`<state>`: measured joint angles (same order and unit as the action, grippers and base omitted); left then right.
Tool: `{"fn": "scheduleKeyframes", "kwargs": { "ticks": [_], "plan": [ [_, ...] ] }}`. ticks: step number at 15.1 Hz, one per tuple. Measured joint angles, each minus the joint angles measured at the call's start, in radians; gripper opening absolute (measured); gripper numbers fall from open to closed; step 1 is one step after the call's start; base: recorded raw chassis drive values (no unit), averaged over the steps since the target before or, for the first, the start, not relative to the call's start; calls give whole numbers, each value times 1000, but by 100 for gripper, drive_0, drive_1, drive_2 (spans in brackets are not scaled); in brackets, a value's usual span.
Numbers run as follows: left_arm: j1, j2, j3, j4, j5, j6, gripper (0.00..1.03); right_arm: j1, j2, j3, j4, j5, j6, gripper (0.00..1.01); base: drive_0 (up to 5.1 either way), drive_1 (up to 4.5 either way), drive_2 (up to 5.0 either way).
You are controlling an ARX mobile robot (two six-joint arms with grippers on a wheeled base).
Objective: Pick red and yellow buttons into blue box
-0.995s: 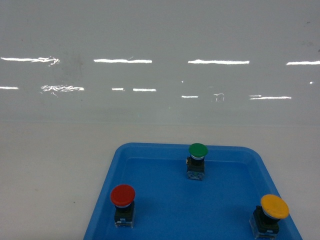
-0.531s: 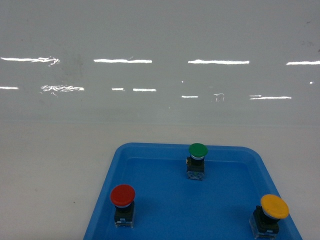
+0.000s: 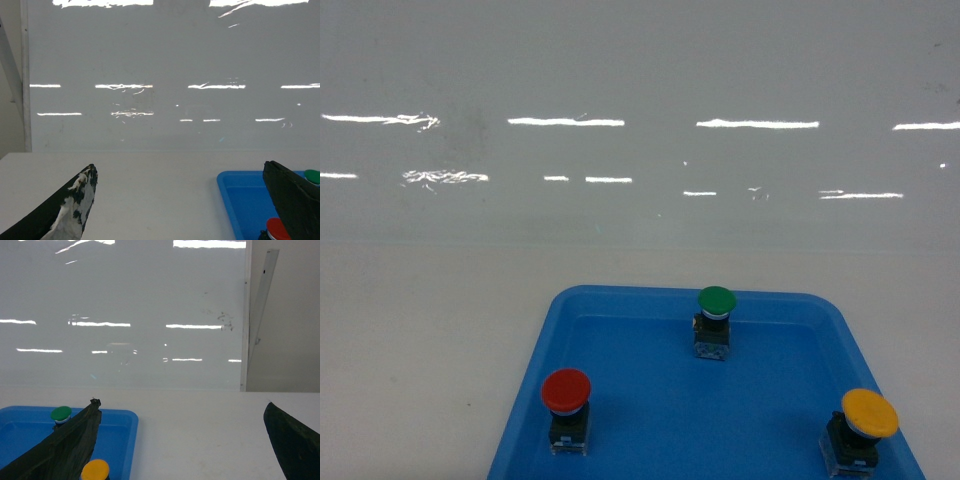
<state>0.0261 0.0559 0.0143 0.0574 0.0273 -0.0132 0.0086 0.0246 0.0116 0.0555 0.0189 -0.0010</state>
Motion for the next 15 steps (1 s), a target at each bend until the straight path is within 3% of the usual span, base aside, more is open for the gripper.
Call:
{"fn": "scheduleKeyframes", "kwargs": {
  "ticks": [4,7,8,9,12,13,15],
  "plan": [
    [-49,323,13,195,110,29,98,98,285,2,258,42,-1,98,0,0,0],
    [-116,646,116,332,130,46,98,152,600,34,435,45,18,98,0,0,0],
    [-161,829,195,377,113,42,98,180,772,83,520,39,34,98,0,0,0],
    [-225,1052,266,424,61,38,98,198,974,153,581,19,35,98,0,0,0],
    [-315,1316,389,498,13,11,98,223,1236,245,583,-23,26,98,0,0,0],
    [-332,1365,406,472,-28,13,98,236,1308,261,591,-35,12,98,0,0,0],
    [-336,1368,405,471,-36,13,98,246,1402,279,617,-34,-8,98,0,0,0]
  ]
}}
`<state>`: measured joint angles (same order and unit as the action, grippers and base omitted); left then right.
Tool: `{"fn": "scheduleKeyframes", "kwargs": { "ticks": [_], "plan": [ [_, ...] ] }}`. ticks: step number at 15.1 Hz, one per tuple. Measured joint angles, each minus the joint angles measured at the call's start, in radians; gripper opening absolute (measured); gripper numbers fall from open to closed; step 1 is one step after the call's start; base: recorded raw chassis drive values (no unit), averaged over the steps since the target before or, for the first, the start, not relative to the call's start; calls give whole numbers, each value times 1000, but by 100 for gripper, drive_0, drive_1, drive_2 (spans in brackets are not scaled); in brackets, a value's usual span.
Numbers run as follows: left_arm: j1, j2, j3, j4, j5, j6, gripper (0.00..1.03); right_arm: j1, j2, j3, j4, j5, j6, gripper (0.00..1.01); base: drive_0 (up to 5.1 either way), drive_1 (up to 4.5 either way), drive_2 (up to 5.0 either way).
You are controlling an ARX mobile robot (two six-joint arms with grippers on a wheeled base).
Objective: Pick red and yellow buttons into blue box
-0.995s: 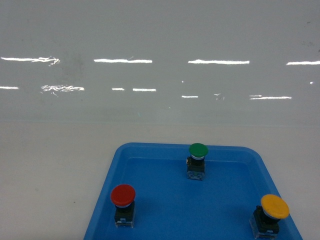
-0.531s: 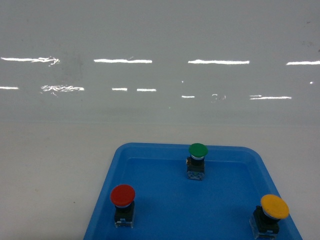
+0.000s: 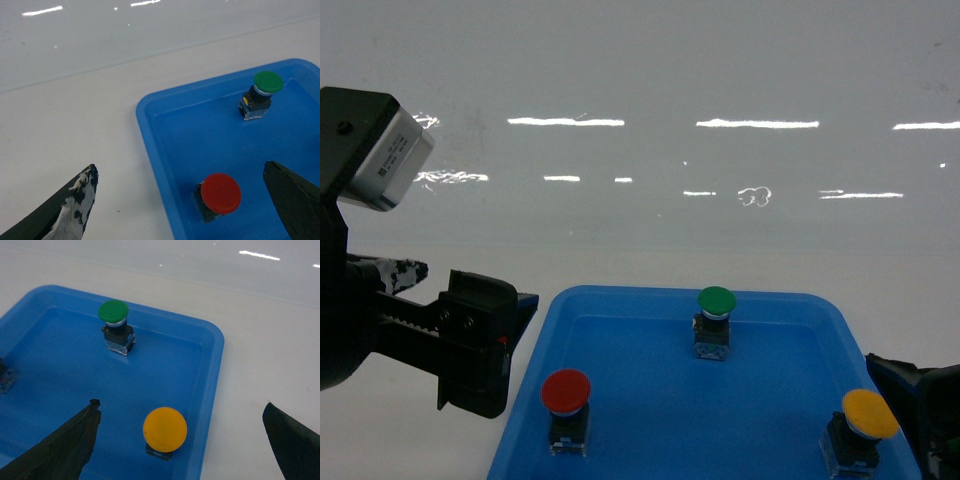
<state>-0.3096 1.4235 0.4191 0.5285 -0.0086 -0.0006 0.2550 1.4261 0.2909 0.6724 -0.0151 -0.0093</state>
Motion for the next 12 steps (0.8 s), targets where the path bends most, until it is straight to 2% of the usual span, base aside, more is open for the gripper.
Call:
{"fn": "scheduleKeyframes", "kwargs": {
  "ticks": [4,6,9,12],
  "plan": [
    [3,-3,0,-1,-4,0,98,55,154,71,18,18,-20,98,0,0,0],
    [3,-3,0,-1,-4,0,98,80,242,132,7,45,-32,98,0,0,0],
    [3,-3,0,-1,-4,0,98,85,341,214,-16,72,-34,98,0,0,0],
    [3,-3,0,-1,-4,0,98,86,396,240,-41,84,-29,98,0,0,0]
  ]
}}
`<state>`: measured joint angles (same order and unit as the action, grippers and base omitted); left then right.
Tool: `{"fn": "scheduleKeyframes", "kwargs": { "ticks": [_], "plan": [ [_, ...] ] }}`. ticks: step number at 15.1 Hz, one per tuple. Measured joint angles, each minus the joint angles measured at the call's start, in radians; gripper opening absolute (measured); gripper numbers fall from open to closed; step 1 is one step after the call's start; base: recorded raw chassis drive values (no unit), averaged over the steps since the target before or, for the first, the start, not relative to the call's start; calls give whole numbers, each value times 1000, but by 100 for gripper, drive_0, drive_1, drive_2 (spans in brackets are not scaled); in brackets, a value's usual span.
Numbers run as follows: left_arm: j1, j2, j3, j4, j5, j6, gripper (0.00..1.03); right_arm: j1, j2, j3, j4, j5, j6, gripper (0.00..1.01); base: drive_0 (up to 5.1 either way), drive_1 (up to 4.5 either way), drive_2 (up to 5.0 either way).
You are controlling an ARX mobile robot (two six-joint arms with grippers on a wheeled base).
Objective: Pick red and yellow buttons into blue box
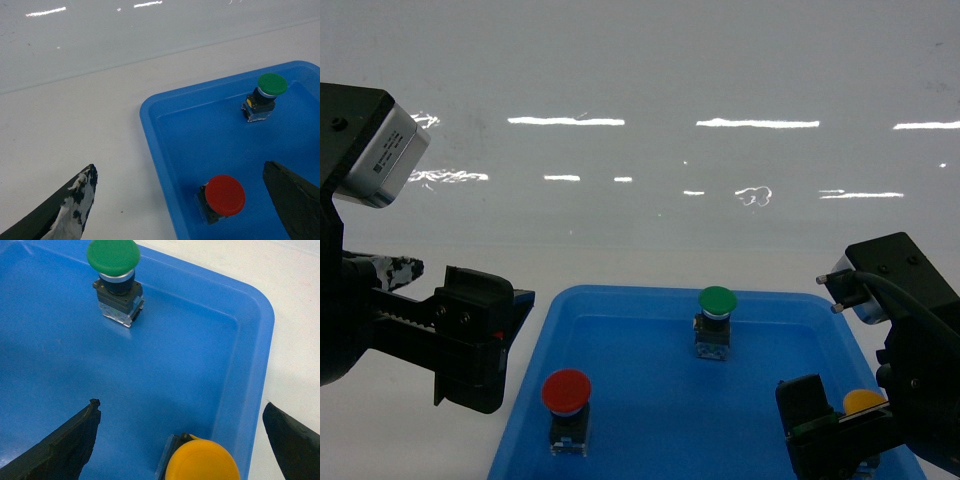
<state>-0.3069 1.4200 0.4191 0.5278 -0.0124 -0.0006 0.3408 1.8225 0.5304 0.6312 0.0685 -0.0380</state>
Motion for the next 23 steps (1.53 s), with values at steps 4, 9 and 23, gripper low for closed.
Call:
{"fn": "scheduleKeyframes", "kwargs": {
  "ticks": [4,9,23],
  "plan": [
    [0,0,0,0,0,0,98,-8,74,-8,23,26,16,98,0,0,0],
    [0,0,0,0,0,0,98,-11,144,-8,60,20,49,98,0,0,0],
    [0,0,0,0,0,0,98,-55,4,-93,215,48,66,31,0,0,0]
  ]
}}
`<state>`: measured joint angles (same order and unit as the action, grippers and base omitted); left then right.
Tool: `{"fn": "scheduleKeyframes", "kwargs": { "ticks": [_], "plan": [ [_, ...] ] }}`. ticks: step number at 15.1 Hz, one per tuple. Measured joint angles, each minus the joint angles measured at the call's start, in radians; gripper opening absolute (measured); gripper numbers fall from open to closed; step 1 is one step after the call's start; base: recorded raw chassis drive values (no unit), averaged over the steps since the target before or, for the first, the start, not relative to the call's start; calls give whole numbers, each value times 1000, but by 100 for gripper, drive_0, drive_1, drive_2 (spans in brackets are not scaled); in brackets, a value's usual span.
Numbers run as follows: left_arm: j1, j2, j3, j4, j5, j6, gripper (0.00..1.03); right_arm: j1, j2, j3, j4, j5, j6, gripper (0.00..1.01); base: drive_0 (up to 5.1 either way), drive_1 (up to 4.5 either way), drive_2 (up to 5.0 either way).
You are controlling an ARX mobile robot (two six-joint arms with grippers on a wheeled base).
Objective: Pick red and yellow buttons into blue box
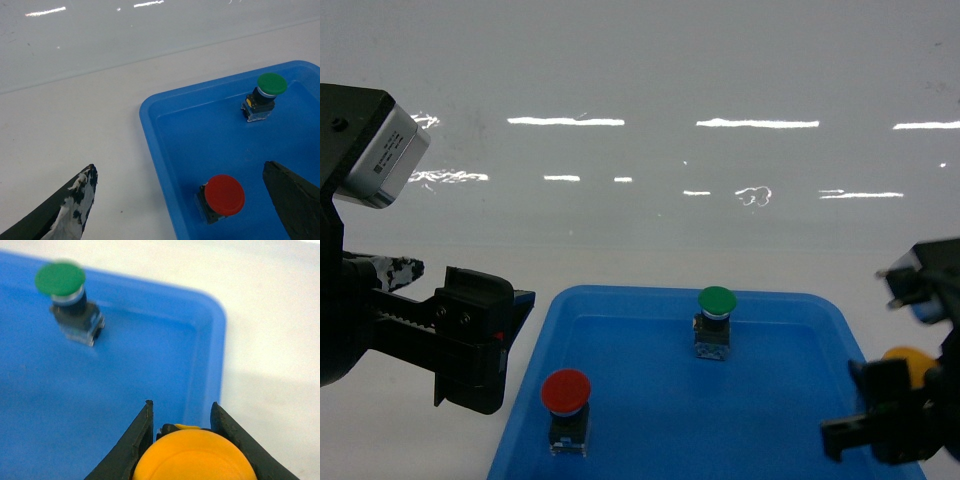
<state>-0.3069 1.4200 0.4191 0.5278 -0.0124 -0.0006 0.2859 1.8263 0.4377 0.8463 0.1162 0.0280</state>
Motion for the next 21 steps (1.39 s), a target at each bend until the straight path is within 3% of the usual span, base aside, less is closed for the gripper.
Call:
{"fn": "scheduleKeyframes", "kwargs": {
  "ticks": [4,6,9,14,21],
  "plan": [
    [0,0,0,0,0,0,98,-85,-266,-89,-59,-13,-6,31,0,0,0],
    [0,0,0,0,0,0,98,-217,-554,-219,-135,-31,-6,31,0,0,0],
    [0,0,0,0,0,0,98,-262,-566,-271,-120,-67,-6,31,0,0,0],
    [0,0,0,0,0,0,98,-268,-545,-302,-97,-93,-11,31,0,0,0],
    [0,0,0,0,0,0,98,-260,-544,-306,-86,-89,-26,31,0,0,0]
  ]
}}
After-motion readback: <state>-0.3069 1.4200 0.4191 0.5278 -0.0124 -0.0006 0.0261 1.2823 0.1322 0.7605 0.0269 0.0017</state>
